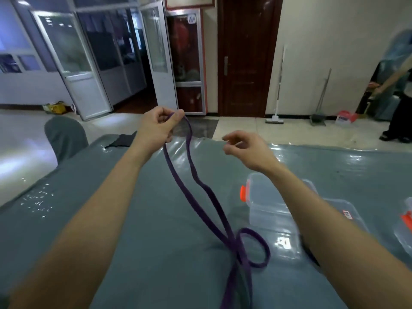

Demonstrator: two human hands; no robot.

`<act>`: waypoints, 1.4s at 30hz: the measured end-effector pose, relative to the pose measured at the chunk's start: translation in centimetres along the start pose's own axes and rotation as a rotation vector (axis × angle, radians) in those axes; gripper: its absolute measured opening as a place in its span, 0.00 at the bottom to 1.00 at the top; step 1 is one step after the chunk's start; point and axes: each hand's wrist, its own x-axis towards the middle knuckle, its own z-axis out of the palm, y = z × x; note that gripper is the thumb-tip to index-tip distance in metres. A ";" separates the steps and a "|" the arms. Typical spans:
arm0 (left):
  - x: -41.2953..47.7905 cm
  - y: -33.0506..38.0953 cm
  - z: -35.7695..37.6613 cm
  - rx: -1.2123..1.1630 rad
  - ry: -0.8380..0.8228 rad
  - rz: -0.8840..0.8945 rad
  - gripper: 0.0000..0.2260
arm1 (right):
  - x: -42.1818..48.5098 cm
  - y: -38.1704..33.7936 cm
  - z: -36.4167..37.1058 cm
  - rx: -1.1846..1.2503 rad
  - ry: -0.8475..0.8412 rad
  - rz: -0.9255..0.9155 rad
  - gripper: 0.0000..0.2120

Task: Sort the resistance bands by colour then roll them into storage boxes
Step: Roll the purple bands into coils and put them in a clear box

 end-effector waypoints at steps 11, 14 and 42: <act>1.4 5.9 1.9 0.010 -0.079 0.150 0.19 | 4.0 -2.4 1.8 -0.058 0.016 -0.036 0.08; 3.0 6.8 0.4 0.055 0.032 0.172 0.21 | 5.5 -5.2 -4.0 -0.111 0.193 -0.090 0.08; -1.4 -1.7 14.9 -0.011 -0.245 0.039 0.10 | 1.8 -2.0 -8.7 0.097 0.009 0.025 0.18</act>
